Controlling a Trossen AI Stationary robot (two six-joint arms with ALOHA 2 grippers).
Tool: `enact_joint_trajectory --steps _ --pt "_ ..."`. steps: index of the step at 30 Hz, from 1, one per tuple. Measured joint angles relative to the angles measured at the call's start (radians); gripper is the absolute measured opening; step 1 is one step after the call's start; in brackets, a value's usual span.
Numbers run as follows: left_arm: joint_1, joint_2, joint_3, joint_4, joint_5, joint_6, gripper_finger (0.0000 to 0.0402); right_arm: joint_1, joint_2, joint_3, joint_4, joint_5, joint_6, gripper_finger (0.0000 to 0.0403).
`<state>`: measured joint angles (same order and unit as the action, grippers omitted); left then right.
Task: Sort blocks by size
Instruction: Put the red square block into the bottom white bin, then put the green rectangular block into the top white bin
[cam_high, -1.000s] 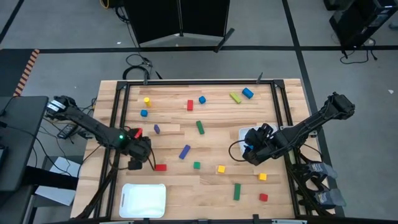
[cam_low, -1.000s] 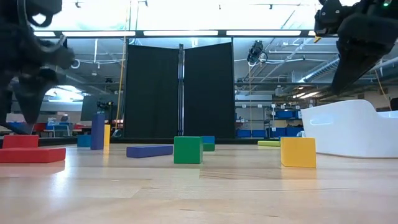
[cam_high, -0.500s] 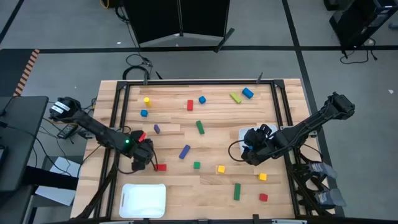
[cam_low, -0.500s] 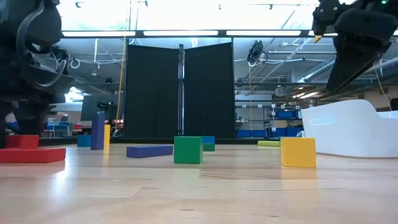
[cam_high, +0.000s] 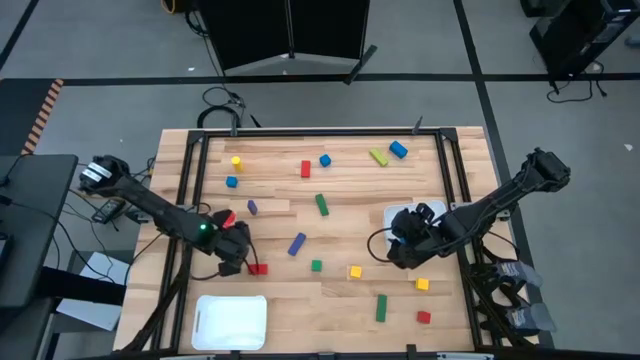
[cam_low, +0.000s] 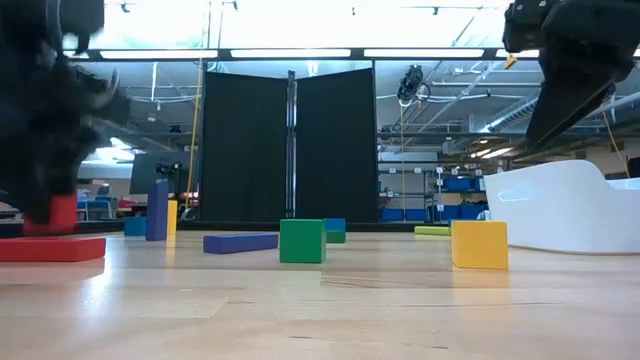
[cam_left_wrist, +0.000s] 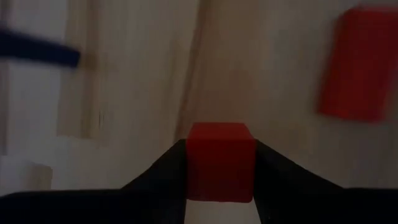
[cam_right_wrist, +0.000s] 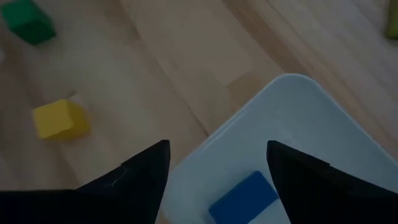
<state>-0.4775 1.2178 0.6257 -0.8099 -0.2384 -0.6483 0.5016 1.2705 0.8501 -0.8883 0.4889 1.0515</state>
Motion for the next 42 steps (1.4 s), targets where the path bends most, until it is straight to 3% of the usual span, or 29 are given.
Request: enact_joint_trajectory --steps 5,11,19,24,28,33,36,38,42 --pt "-0.102 -0.033 0.171 -0.052 -0.002 0.038 0.0137 0.028 0.002 0.000 0.112 0.000 -0.054 0.0277" --pt "-0.316 -0.014 0.350 -0.009 0.021 0.033 0.0137 0.056 0.037 0.000 0.390 0.004 -0.311 0.0273" --pt "-0.506 0.218 0.418 0.016 0.122 -0.220 0.0137 0.051 0.159 0.001 0.624 -0.013 -0.567 0.0273" --pt "-0.535 0.378 0.480 0.029 0.167 -0.259 0.0137 0.047 0.219 0.001 0.686 -0.063 -0.566 0.0277" --pt "-0.546 0.434 0.523 0.025 0.173 -0.299 0.0142 0.051 0.245 0.001 0.704 -0.101 -0.515 0.0295" --pt "-0.552 0.426 0.555 0.020 0.160 -0.332 0.0295 0.075 0.285 0.058 0.649 -0.137 -0.471 0.0319" --pt "-0.553 0.401 0.569 0.022 0.086 -0.353 0.0370 0.094 0.315 0.117 0.579 -0.157 -0.465 0.0322" --pt "-0.559 0.388 0.580 0.021 0.006 -0.353 0.0389 0.110 0.337 0.165 0.510 -0.175 -0.437 0.0321" --pt "-0.564 0.366 0.596 0.016 -0.138 -0.326 0.0369 0.158 0.400 0.268 0.339 -0.251 -0.362 0.0316"
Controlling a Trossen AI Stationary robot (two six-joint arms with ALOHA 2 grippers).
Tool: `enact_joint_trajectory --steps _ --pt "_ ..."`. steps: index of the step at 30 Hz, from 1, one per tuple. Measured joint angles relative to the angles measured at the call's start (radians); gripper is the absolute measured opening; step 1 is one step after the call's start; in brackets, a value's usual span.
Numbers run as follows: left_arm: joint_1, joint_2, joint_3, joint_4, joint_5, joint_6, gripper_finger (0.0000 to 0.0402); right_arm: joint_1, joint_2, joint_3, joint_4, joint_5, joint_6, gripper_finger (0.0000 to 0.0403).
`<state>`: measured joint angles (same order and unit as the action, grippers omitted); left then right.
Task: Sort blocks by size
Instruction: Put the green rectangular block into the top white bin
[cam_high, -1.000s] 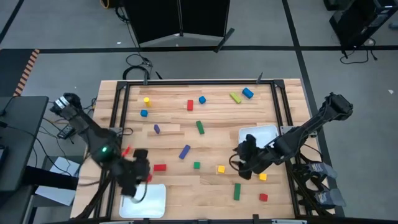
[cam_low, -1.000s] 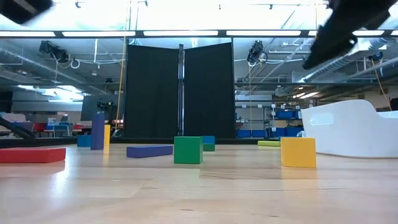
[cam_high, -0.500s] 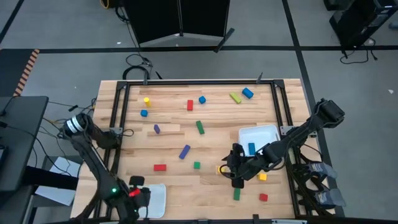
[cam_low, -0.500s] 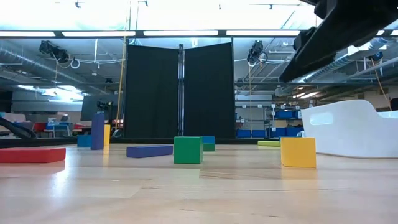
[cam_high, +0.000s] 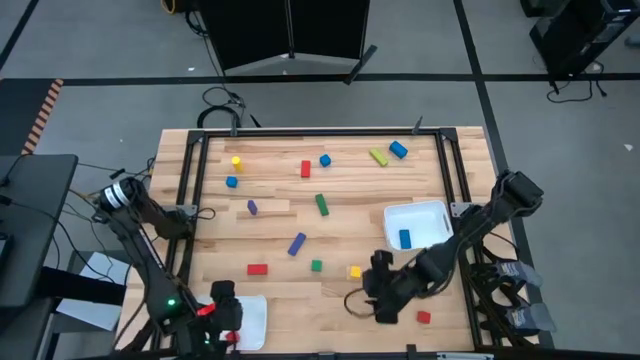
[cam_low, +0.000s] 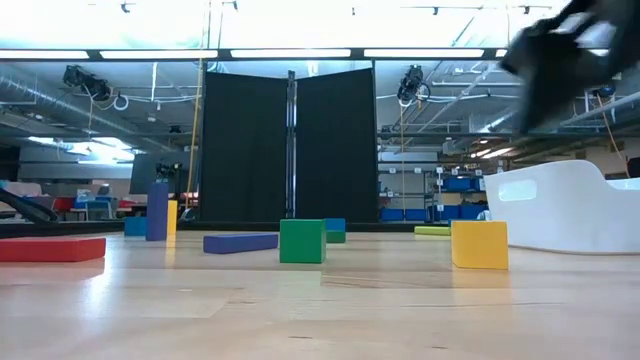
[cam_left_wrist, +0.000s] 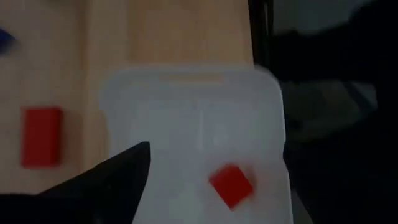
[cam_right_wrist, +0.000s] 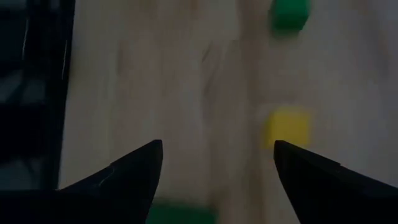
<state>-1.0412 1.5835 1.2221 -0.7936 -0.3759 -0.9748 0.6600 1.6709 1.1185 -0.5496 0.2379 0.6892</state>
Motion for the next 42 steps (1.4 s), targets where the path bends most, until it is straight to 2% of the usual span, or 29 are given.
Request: enact_joint_trajectory --steps 3,6,9,13,20,31,38,42 --pt "0.000 -0.023 0.001 -0.035 -0.090 0.006 0.0346 0.046 0.056 0.077 -0.138 -0.064 0.013 0.0313" --pt "0.016 -0.043 0.001 -0.065 -0.178 0.037 0.0326 0.089 0.108 0.141 -0.226 -0.085 -0.055 0.0308" --pt "0.038 -0.067 0.001 -0.076 -0.236 0.077 0.0314 0.124 0.157 0.187 -0.239 -0.093 -0.204 0.0305" --pt "0.073 -0.092 0.001 -0.073 -0.263 0.122 0.0310 0.146 0.219 0.249 -0.245 -0.100 -0.433 0.0307" --pt "0.099 -0.100 0.001 -0.028 -0.306 0.165 0.0309 0.103 0.304 0.304 -0.324 -0.108 -0.724 0.0307" --pt "0.094 -0.099 0.000 0.053 -0.312 0.155 0.0309 0.042 0.359 0.301 -0.353 -0.250 -0.861 0.0269" --pt "0.094 -0.099 0.000 0.070 -0.328 0.162 0.0309 0.044 0.399 0.302 -0.364 -0.234 -0.872 0.0234" --pt "0.094 -0.099 0.000 0.066 -0.334 0.168 0.0309 0.045 0.401 0.302 -0.363 -0.231 -0.868 0.0198"
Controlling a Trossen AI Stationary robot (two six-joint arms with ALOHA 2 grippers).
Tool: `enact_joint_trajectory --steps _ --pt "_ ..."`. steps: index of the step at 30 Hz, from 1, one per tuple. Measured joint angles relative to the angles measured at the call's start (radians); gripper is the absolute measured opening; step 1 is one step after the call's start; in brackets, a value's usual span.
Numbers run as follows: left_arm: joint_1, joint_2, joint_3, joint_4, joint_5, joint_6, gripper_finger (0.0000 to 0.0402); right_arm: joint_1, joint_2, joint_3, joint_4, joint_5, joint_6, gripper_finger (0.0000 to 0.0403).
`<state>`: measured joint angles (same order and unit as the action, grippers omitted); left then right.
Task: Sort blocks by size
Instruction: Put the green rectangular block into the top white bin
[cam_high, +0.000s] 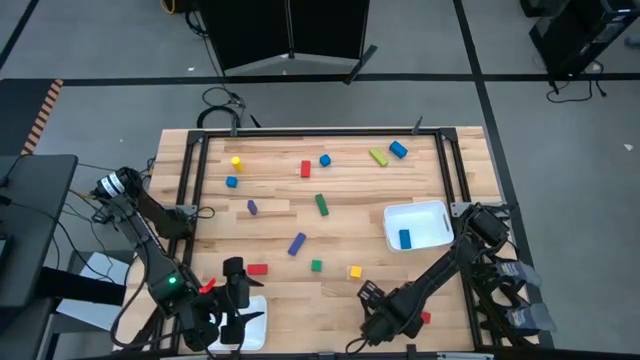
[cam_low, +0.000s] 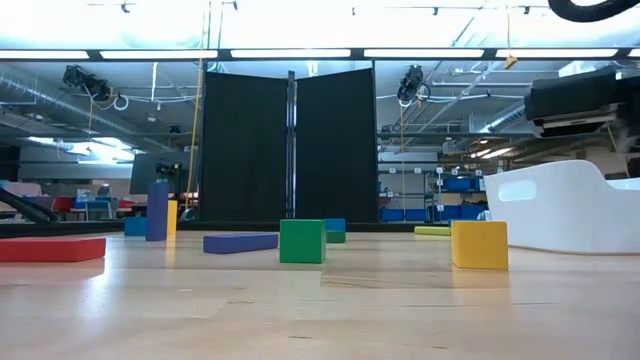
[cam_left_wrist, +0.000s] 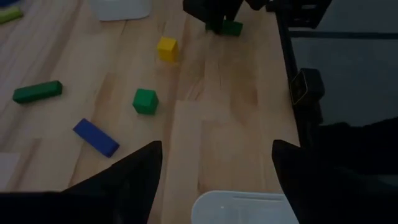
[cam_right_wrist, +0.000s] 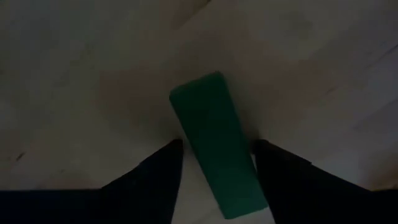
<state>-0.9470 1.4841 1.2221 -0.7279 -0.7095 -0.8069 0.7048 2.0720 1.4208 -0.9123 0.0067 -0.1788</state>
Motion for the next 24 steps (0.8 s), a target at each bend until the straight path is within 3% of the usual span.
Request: enact_joint_trajectory --steps 6,15,24 --pt "0.013 0.000 0.000 -0.002 -0.003 0.017 0.0309 -0.004 -0.003 -0.001 0.004 -0.011 0.048 0.0114" --pt "0.090 0.000 0.000 -0.008 0.006 0.122 0.0309 -0.009 -0.077 0.015 -0.012 0.029 0.186 0.0114" --pt "0.287 -0.018 0.000 -0.103 0.061 0.312 0.0309 -0.042 -0.401 0.011 -0.082 0.295 0.437 0.0114"
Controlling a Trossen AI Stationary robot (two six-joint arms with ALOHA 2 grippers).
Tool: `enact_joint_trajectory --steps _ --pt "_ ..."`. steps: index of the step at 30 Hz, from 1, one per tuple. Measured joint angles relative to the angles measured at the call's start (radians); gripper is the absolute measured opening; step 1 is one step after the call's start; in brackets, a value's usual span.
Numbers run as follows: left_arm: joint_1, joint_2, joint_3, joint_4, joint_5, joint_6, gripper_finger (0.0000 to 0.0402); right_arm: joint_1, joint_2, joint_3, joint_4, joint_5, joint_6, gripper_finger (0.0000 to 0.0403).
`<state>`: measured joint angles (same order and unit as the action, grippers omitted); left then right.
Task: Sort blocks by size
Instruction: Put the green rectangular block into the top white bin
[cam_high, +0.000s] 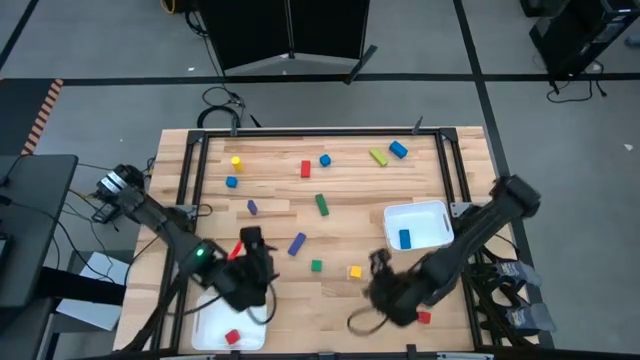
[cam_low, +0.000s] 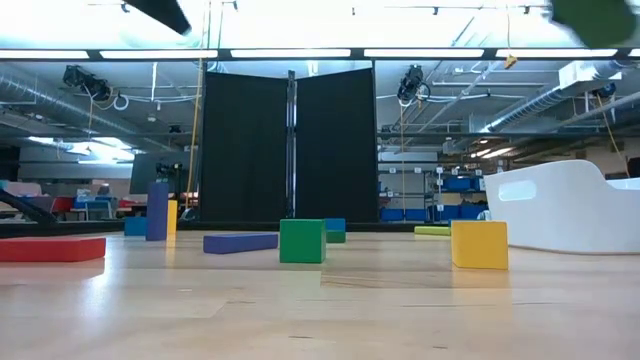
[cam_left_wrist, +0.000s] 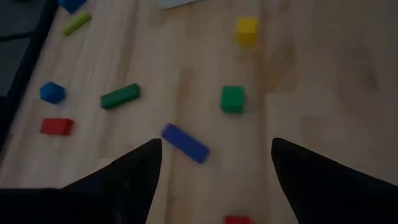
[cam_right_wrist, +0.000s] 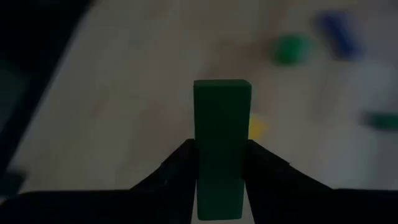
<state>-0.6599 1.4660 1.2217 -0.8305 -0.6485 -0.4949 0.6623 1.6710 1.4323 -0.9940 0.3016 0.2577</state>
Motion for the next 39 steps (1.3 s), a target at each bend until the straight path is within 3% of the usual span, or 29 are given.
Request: enact_joint_trajectory --steps 2,6,14,23,35,39 --pt "0.058 -0.003 0.000 0.003 0.037 0.066 0.0309 -0.027 -0.060 -0.026 -0.082 0.051 0.101 0.0114" --pt "0.167 -0.003 -0.006 0.007 0.096 0.181 0.0299 -0.110 -0.163 -0.128 -0.187 0.042 0.296 0.0114" --pt "0.380 -0.008 -0.115 0.131 0.250 0.354 0.0272 -0.238 -0.356 -0.400 -0.184 0.000 0.557 0.0114" --pt "0.523 -0.061 -0.199 0.220 0.294 0.370 0.0253 -0.289 -0.524 -0.629 -0.193 -0.014 0.811 0.0114" --pt "0.577 -0.111 -0.226 0.241 0.293 0.255 0.0252 -0.401 -0.572 -0.760 -0.193 -0.072 0.818 0.0116" --pt "0.576 -0.094 -0.227 0.240 0.293 0.214 0.0252 -0.406 -0.575 -0.760 -0.183 -0.049 0.762 0.0195"
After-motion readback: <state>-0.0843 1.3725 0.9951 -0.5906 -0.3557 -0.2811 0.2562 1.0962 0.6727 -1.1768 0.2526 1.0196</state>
